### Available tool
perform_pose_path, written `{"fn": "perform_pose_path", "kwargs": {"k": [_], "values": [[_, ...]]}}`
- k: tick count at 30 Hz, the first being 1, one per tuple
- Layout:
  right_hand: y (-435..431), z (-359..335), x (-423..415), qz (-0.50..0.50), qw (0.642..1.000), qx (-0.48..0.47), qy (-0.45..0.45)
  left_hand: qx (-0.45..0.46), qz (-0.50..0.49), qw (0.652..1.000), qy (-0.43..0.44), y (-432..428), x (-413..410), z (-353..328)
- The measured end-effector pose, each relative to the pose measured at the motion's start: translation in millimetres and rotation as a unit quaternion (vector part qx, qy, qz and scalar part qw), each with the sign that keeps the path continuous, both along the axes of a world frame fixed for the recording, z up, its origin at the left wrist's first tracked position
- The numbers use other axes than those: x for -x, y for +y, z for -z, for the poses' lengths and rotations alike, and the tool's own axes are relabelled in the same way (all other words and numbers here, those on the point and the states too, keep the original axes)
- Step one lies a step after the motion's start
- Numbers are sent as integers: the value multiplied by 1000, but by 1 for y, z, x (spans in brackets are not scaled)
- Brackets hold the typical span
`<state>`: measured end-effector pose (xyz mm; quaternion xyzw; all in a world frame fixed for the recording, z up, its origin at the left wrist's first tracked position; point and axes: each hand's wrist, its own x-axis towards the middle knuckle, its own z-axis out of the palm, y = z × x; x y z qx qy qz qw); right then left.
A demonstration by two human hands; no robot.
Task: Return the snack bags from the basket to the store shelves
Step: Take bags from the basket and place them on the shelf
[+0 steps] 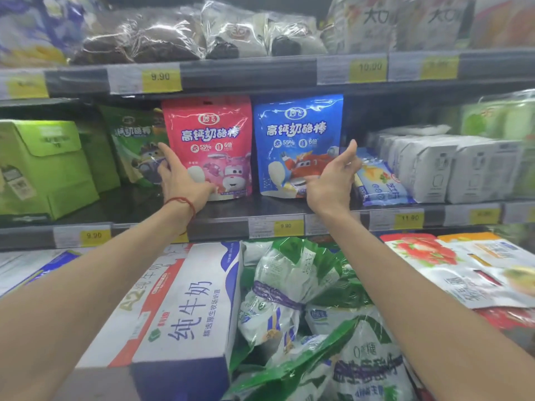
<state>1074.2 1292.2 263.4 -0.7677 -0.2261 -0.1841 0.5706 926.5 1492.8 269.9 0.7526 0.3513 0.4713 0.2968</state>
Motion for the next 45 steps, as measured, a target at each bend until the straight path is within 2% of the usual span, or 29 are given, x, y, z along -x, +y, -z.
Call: {"fn": "perform_pose_path", "kwargs": {"k": [4, 6, 9, 12, 23, 29, 33, 37, 41, 45], "values": [[3, 1, 12, 30, 998, -20, -51, -8, 6, 1000, 25, -3, -5, 0], [14, 0, 21, 31, 996, 21, -76, 12, 7, 999, 35, 1, -9, 1], [32, -7, 18, 16, 994, 111, -17, 37, 11, 998, 41, 8, -10, 4], [46, -15, 1, 1, 989, 142, 44, 32, 1, 998, 50, 9, -9, 5], [62, -13, -39, 39, 987, 145, 50, -12, -26, 995, 98, 4, -13, 9], [58, -13, -29, 25, 986, 154, 55, -7, -20, 998, 66, 2, -8, 8], [47, -14, -11, 2, 987, 154, 53, -53, -18, 998, 41, -9, 1, 6], [39, -14, 20, -29, 992, 124, 26, -71, -28, 997, 0, -20, 13, 4], [39, -15, 63, -65, 994, 75, -39, -100, 2, 994, -53, -34, 30, 5], [47, -15, 114, -121, 989, 48, -65, -144, 4, 988, -58, -36, 69, 6]]}}
